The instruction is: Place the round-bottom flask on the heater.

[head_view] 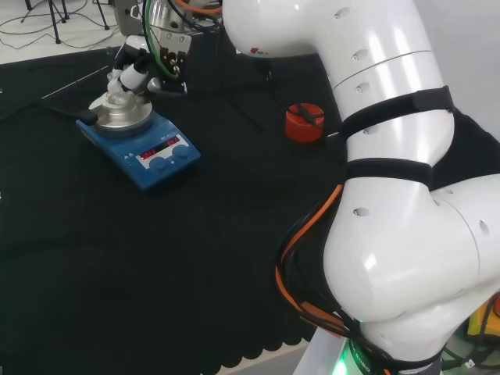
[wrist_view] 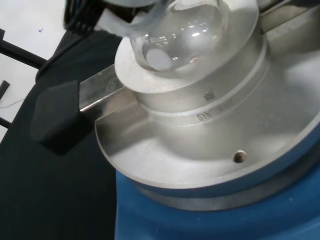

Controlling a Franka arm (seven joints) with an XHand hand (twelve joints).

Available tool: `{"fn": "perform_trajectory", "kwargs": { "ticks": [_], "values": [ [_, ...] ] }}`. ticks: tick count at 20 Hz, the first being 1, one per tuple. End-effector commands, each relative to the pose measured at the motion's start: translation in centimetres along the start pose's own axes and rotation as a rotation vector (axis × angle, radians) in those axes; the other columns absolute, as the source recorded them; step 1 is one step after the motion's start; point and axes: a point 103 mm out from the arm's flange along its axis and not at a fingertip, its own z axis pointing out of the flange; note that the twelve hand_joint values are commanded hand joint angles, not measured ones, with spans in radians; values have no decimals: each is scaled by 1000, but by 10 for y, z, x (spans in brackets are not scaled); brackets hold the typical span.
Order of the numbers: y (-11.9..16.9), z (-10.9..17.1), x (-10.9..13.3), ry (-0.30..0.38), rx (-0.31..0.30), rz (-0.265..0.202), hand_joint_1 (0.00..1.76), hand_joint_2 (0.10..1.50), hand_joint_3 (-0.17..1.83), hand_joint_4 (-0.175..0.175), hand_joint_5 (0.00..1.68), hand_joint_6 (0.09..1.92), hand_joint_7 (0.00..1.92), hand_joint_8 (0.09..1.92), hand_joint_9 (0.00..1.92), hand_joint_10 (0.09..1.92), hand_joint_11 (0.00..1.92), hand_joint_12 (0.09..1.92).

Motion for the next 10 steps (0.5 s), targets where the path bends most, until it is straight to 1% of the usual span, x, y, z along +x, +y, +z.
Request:
{"fn": "perform_trajectory", "kwargs": {
  "ticks": [1,4,6,10],
  "values": [
    [-7,-5,0,-29,9,4,953,598,780,-4,800,750,480,610,616,606,210,1322],
    [-13,-10,1,-37,6,-7,915,555,785,-3,622,716,461,619,602,617,207,1324],
    [-18,-13,1,-41,3,-13,864,532,750,-2,519,618,446,634,589,633,195,1333],
    [-32,-22,-1,-40,-8,-7,787,523,688,-1,473,501,426,649,573,650,184,1338]
  ]
}}
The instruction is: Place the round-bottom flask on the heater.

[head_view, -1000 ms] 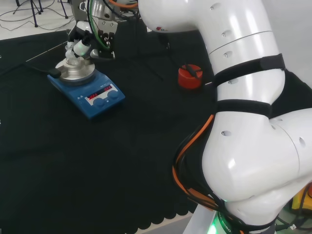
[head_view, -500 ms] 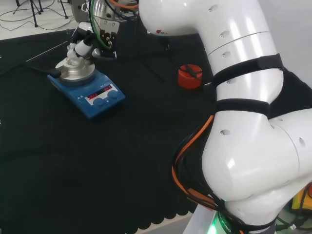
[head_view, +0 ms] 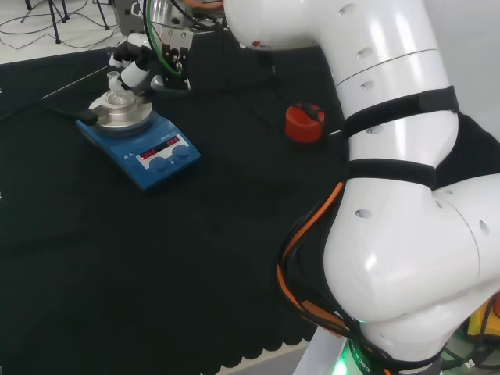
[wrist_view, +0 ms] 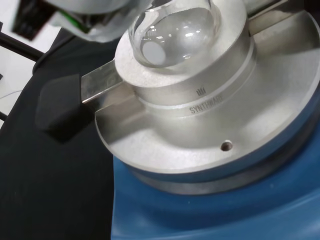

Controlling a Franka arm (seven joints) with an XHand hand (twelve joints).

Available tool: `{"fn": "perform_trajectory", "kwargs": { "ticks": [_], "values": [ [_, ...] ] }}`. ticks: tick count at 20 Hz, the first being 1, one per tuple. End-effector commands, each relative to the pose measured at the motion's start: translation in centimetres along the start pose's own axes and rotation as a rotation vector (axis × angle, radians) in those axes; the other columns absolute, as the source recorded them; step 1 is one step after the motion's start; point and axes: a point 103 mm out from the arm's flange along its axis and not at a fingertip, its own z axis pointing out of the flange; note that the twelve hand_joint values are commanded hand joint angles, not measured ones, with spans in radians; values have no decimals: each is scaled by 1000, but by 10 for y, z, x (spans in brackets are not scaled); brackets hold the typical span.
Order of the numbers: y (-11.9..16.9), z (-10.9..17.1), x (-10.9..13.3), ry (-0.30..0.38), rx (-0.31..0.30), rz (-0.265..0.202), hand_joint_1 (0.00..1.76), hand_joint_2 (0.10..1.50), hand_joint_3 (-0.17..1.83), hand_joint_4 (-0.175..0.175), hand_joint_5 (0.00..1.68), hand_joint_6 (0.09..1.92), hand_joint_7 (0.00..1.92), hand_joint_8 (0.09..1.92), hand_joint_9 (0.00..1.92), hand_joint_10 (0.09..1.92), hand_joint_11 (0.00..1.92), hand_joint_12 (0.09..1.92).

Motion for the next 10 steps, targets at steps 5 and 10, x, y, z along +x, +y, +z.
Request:
{"fn": "perform_trajectory", "kwargs": {
  "ticks": [5,10],
  "values": [
    [-39,-28,-4,-19,-32,6,759,534,650,2,479,444,415,654,566,654,178,1340],
    [-57,-46,1,-23,-54,13,755,540,637,5,487,425,409,653,562,653,171,1341]
  ]
}}
